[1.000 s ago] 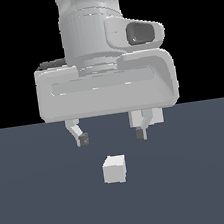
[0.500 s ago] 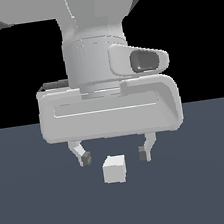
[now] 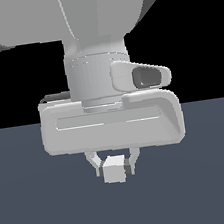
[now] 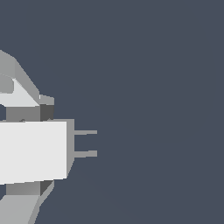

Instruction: Plug the charger into the wall socket.

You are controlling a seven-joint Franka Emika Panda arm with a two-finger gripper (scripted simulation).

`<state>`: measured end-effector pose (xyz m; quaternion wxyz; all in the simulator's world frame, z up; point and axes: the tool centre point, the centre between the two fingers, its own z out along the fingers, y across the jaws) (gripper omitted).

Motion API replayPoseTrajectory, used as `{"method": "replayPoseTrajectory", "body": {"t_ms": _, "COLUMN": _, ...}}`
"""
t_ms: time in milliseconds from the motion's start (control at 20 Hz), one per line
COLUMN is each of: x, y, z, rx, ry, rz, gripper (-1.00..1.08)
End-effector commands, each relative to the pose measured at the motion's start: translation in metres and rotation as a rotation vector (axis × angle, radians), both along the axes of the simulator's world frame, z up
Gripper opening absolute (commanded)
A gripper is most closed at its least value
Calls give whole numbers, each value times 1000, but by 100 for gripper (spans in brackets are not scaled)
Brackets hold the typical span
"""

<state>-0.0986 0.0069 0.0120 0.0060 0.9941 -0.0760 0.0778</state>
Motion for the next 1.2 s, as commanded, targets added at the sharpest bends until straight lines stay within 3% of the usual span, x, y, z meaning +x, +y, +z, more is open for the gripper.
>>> {"method": "replayPoseTrajectory", "body": {"t_ms": 0, "x": 0, "y": 0, "z": 0, "rx": 0, "ry": -1, "rz": 0, "gripper": -100}}
{"method": "replayPoseTrajectory", "body": {"t_ms": 600, "x": 2, "y": -4, "z": 2, "rx": 0, "ry": -1, "rz": 11, "gripper": -100}}
{"method": "replayPoseTrajectory", "body": {"t_ms": 1150, "x": 17, "y": -36, "z": 23, "rx": -2, "ry": -2, "rz": 110, "gripper": -100}}
